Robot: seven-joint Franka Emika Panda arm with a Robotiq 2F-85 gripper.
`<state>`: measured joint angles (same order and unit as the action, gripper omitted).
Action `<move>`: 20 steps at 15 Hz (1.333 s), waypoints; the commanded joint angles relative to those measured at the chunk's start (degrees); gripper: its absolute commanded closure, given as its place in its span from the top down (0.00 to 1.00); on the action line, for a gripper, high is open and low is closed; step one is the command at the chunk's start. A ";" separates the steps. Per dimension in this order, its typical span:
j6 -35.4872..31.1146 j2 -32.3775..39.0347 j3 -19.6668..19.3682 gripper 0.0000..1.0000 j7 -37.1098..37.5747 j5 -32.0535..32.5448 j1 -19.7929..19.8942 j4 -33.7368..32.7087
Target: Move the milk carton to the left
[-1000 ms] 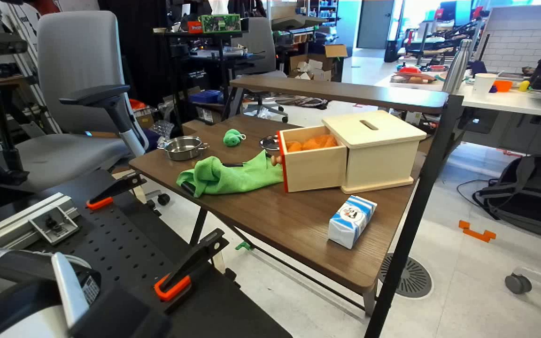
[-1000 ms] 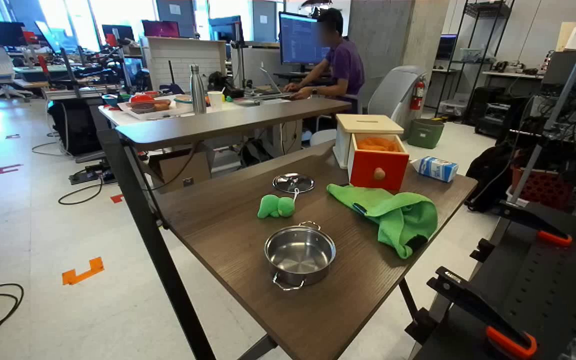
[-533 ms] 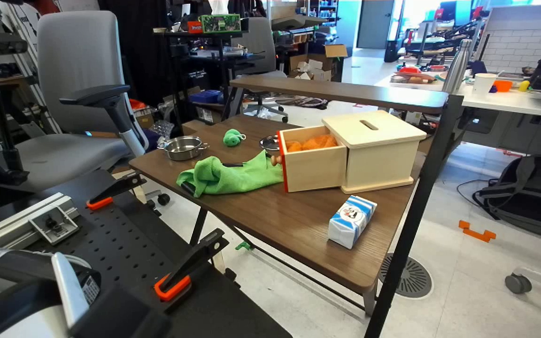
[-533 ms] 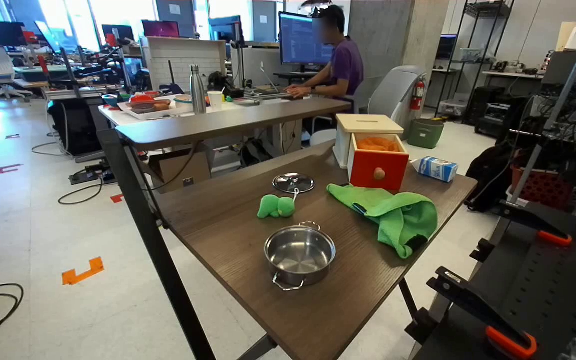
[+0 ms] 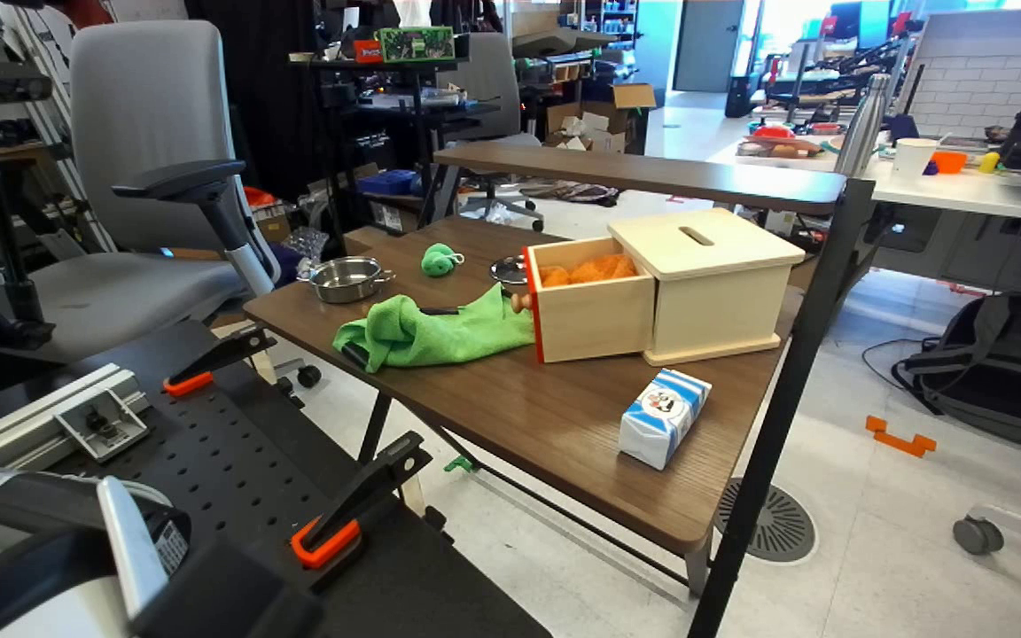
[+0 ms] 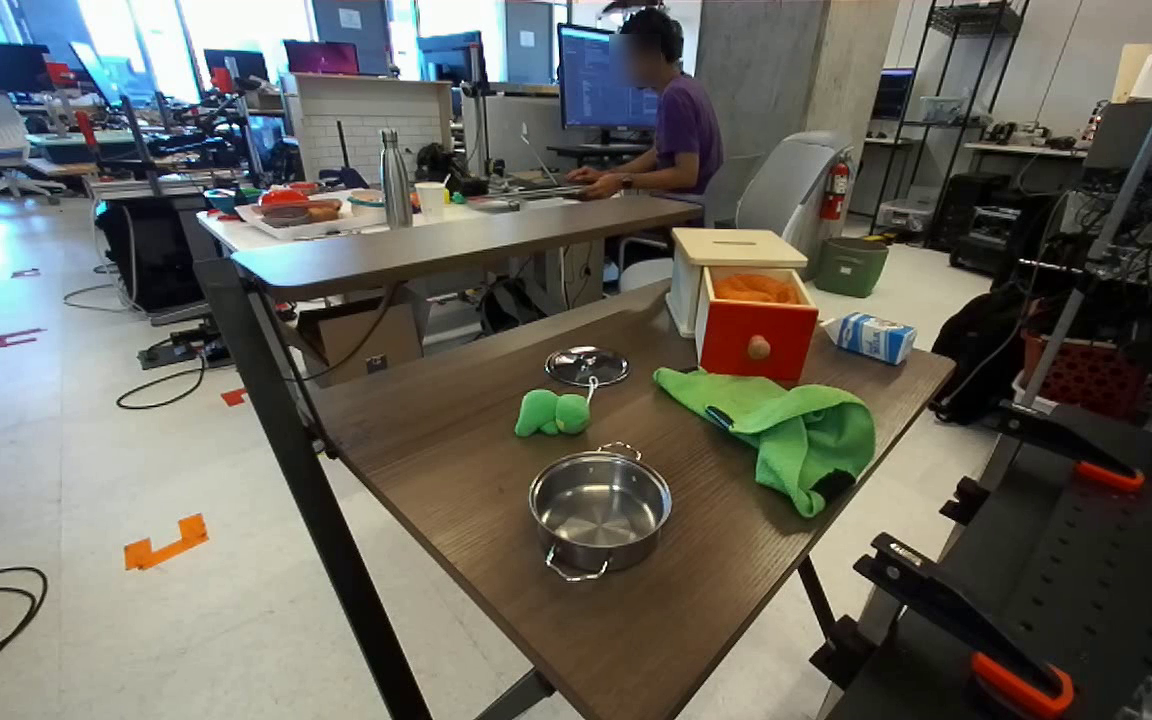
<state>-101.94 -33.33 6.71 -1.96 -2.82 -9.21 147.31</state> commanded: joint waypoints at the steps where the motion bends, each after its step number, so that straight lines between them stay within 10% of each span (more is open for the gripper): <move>1: 0.08 0.02 0.04 1.00 0.00 -0.01 0.03 -0.07; 20: -12.49 18.49 -16.09 1.00 -18.02 -0.83 9.24 -18.90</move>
<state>-112.40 -21.36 -6.70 -14.30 -1.90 -1.03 134.05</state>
